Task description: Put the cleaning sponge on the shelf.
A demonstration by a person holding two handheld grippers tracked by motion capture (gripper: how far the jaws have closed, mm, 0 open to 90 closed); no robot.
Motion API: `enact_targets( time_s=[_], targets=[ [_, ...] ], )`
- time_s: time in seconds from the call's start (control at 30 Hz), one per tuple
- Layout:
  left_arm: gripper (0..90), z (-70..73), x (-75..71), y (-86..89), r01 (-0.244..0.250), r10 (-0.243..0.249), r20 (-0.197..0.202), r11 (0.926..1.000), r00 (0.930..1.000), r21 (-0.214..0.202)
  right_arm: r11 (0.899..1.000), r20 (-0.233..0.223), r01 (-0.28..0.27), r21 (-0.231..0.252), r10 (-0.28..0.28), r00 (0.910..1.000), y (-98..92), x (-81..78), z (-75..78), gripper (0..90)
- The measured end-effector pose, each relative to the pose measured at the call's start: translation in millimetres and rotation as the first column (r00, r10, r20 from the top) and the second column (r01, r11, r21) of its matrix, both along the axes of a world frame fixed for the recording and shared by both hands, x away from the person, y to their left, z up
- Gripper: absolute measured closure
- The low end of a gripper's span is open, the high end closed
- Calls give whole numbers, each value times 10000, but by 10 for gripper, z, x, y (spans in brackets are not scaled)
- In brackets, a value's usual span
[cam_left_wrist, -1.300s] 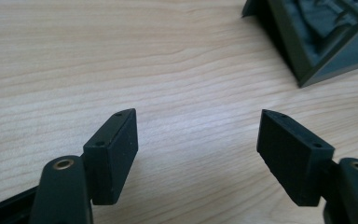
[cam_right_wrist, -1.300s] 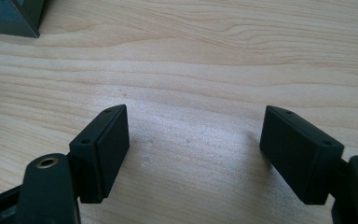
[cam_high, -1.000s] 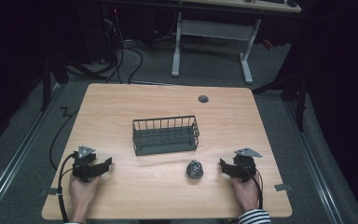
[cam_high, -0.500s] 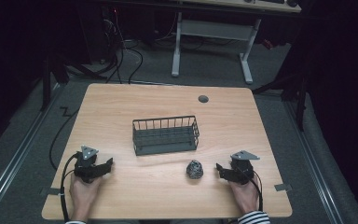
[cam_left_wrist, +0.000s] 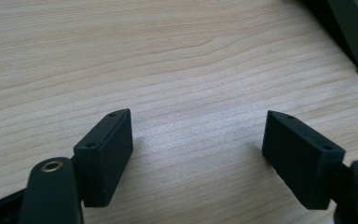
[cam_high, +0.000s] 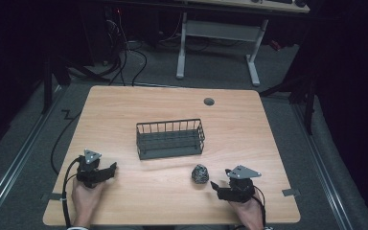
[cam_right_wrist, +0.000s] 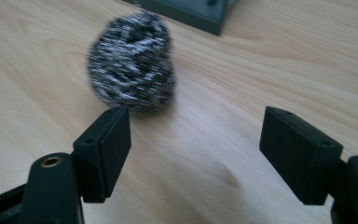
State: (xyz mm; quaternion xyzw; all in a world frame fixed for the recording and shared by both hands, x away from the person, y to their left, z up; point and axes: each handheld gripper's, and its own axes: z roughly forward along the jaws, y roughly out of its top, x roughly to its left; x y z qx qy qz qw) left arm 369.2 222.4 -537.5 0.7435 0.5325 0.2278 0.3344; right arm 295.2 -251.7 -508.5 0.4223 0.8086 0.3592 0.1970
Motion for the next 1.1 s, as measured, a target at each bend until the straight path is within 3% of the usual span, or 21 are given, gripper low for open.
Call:
enact_targets(
  time_s=[0.33,0.43,0.53,0.77,0.87,1.1],
  targets=[
    [247,0,3,-2,-6,6,-5,10000,10000,-4,9950,42,-995,84,995,9950,335,84,50,231],
    [247,0,3,-2,-6,6,-5,10000,10000,-4,9942,-103,-1064,119,1066,9943,386,124,43,231],
    [246,0,3,-2,-1,1,-6,10000,10000,-1,9937,-132,-1111,-163,1109,9937,478,186,23,235],
    [246,0,3,-2,-1,1,-5,10000,10000,-2,9947,-281,-1011,-201,1005,9945,513,260,-24,280],
    [247,0,3,-2,-5,5,-4,10000,10000,-2,9927,-505,-1205,56,1207,9914,501,290,-46,369],
    [245,0,3,-3,0,0,-5,10000,10000,9,9924,-461,-1229,108,1233,9913,483,262,-32,414]
  ],
)
